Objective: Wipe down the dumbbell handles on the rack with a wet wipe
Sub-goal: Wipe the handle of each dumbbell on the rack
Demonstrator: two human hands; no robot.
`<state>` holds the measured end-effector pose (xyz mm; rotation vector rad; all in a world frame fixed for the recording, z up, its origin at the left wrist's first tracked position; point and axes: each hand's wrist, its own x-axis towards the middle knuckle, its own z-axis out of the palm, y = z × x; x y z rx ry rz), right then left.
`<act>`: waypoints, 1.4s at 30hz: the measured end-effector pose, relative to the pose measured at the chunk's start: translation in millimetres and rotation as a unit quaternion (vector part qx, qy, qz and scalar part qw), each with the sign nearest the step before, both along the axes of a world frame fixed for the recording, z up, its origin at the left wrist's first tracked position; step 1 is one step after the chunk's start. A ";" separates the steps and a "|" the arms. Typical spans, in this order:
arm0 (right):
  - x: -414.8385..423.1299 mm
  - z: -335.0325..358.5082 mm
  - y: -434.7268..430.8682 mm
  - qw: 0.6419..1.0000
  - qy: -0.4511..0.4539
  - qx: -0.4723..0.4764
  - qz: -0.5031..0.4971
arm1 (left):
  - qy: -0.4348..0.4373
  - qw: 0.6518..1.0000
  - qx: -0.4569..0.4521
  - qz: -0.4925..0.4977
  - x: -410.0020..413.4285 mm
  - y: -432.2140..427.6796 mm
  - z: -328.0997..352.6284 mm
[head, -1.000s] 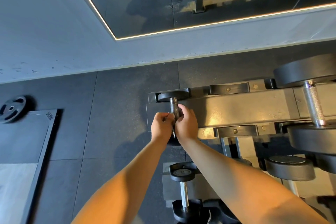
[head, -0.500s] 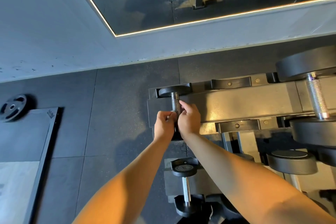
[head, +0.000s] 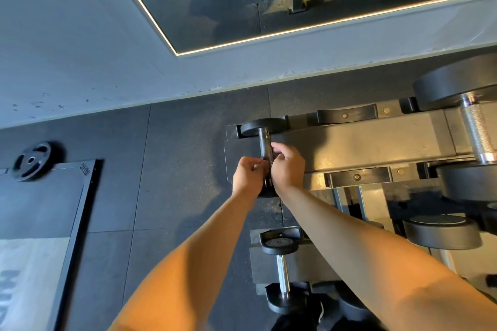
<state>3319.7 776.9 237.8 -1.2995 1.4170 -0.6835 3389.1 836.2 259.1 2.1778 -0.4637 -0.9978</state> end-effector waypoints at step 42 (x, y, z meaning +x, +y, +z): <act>26.6 23.2 -32.3 0.999 0.022 -0.002 0.042 | -0.140 0.989 -0.001 0.037 -35.3 2.2 6.2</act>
